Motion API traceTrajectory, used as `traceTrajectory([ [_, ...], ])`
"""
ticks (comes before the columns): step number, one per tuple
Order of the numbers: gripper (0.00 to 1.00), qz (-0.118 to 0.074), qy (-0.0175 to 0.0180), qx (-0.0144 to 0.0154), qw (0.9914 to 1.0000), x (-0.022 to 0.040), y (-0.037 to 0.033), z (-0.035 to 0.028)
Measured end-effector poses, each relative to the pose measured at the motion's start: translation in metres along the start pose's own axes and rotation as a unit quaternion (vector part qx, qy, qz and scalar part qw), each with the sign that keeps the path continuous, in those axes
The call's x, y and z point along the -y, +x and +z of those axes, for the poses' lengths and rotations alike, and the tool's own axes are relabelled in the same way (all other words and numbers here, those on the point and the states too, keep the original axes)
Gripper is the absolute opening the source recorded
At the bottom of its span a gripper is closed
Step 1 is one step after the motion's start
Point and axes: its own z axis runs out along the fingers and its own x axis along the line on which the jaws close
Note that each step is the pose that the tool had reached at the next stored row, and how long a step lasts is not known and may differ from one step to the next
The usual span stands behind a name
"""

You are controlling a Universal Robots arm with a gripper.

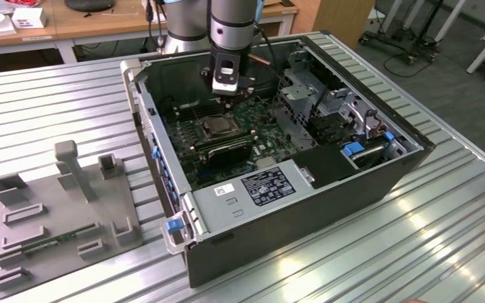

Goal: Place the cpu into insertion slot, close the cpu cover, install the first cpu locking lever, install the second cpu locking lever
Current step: 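Close the cpu cover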

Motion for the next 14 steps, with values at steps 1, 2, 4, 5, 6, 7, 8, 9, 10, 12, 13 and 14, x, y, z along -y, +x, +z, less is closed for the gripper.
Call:
traceTrajectory([
  [1,0.10,-0.009,0.0002,-0.0004,0.99996,0.0000,0.0000,0.0001],
  [2,0.10,-0.018,0.0005,-0.0009,0.99983,0.0000,0.0000,0.0002],
  [4,0.10,-0.036,0.0010,-0.0017,0.99934,0.0000,0.0000,0.0004],
  [5,0.10,-0.045,0.0012,-0.0021,0.99898,0.0000,0.0000,0.0005],
  [6,0.10,-0.055,0.0015,-0.0026,0.99850,0.0000,0.0000,0.0006],
  [7,0.10,-0.064,0.0017,-0.0030,0.99797,0.0000,0.0000,0.0007],
  [8,0.10,-0.073,0.0019,-0.0034,0.99735,0.0000,0.0000,0.0008],
  [9,0.10,-0.082,0.0022,-0.0039,0.99664,0.0000,0.0000,0.0008],
  [10,0.10,-0.091,0.0024,-0.0043,0.99586,0.0000,0.0000,0.0009],
  [12,0.10,-0.109,0.0029,-0.0051,0.99406,0.0000,0.0000,0.0011],
  [13,0.10,-0.118,0.0032,-0.0056,0.99298,0.0001,0.0000,0.0012],
  [14,0.10,-0.127,0.0034,-0.0060,0.99188,0.0001,0.0000,0.0013],
])
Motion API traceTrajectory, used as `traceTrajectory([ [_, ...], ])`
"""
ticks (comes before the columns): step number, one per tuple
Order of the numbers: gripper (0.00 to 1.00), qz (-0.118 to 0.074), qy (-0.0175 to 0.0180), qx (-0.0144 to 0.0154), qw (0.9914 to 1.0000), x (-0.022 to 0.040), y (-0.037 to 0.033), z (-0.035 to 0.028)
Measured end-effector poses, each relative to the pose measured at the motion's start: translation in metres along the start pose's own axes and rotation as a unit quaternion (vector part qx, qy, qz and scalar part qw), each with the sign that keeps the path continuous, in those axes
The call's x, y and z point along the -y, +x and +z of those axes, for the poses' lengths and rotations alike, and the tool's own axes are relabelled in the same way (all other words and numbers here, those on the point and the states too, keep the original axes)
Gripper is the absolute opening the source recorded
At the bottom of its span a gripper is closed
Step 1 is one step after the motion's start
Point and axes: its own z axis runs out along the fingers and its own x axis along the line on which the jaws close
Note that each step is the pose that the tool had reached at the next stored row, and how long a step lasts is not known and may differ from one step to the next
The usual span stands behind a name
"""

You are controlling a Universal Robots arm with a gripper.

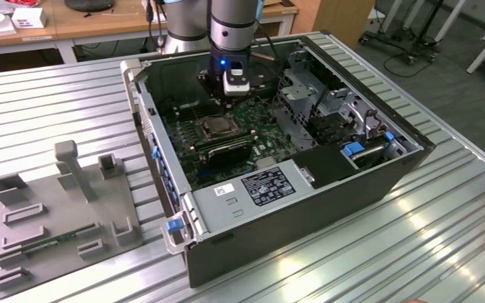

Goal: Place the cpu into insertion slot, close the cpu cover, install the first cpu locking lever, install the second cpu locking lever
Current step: 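Close the cpu cover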

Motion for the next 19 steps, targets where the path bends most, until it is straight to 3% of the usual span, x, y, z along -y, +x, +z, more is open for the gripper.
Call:
traceTrajectory([
  [5,0.10,-0.045,0.0012,-0.0021,0.99899,0.0000,0.0000,0.0005],
  [10,0.10,-0.091,0.0024,-0.0043,0.99588,0.0001,0.0000,0.0011],
  [15,0.10,-0.135,0.0036,-0.0064,0.99076,0.0001,0.0000,0.0017],
  [19,0.10,-0.172,0.0046,-0.0081,0.98510,0.0001,-0.0001,0.0022],
])
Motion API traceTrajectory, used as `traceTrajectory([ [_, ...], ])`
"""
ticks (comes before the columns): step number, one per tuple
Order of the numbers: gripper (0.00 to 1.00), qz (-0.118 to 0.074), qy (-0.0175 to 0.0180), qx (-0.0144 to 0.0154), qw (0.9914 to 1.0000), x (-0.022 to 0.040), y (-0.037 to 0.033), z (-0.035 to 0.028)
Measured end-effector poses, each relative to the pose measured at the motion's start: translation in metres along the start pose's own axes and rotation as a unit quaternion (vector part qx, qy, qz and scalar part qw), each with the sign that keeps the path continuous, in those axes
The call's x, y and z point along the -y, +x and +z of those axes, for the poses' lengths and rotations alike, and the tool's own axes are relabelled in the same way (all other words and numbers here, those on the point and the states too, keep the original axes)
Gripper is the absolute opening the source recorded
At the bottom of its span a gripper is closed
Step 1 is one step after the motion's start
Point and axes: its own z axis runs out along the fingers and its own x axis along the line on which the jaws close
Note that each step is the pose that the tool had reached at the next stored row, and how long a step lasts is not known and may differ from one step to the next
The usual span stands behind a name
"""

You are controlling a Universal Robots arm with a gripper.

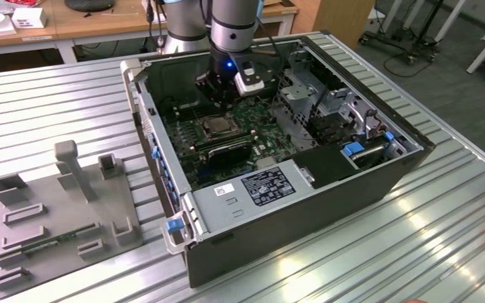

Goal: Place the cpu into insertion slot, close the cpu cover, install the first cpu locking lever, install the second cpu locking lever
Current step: 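Close the cpu cover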

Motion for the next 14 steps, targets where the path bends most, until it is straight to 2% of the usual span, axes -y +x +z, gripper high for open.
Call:
traceTrajectory([
  [2,0.10,-0.018,0.0005,-0.0009,0.99984,0.0000,0.0000,0.0002],
  [5,0.10,-0.045,0.0012,-0.0021,0.99899,0.0000,0.0000,0.0004],
  [8,0.10,-0.073,0.0020,-0.0034,0.99736,0.0000,0.0000,0.0005],
  [11,0.10,-0.098,0.0026,-0.0045,0.99513,0.0001,0.0000,0.0005],
  [14,0.10,-0.101,0.0027,-0.0047,0.99485,0.0000,0.0000,0.0006],
])
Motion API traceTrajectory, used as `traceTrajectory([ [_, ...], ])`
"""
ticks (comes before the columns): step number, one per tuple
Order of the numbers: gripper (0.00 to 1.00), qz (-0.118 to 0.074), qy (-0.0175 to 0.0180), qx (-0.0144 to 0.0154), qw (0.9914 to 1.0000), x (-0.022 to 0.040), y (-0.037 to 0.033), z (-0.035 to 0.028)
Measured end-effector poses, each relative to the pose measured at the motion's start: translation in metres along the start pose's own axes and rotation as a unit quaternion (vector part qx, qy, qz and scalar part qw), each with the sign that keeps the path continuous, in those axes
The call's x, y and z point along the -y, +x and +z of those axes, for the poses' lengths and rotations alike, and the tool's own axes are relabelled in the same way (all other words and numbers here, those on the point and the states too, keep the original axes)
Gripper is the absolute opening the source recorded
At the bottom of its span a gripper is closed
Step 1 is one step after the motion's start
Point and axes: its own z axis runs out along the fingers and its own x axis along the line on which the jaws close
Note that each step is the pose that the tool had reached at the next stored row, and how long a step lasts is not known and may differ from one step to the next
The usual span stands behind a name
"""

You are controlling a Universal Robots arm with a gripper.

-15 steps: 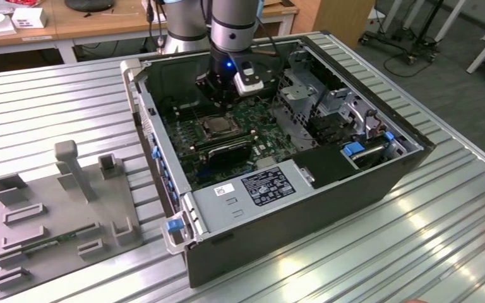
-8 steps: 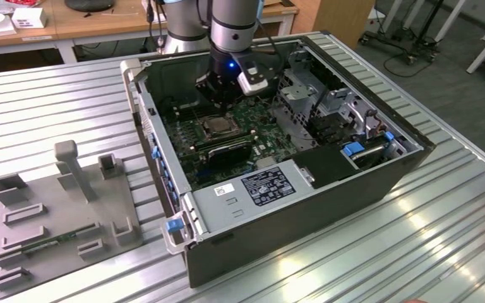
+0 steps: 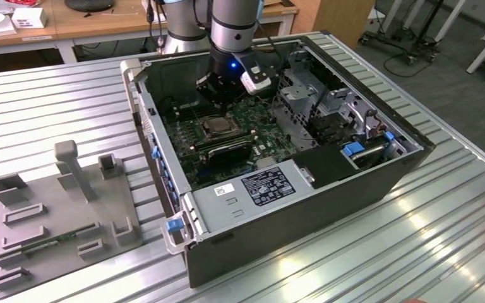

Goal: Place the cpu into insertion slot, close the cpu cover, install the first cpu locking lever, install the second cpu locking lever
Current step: 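Close the cpu cover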

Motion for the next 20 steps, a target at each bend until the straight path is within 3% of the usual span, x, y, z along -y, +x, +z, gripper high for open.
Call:
traceTrajectory([
  [6,0.10,0.000,-0.0003,0.0008,1.00000,0.0000,0.0002,0.0001],
  [13,0.10,-0.023,-0.0032,0.0144,0.99963,0.0001,0.0003,0.0005],
  [20,0.10,-0.059,-0.0046,0.0215,0.99804,0.0002,0.0003,0.0020],
])
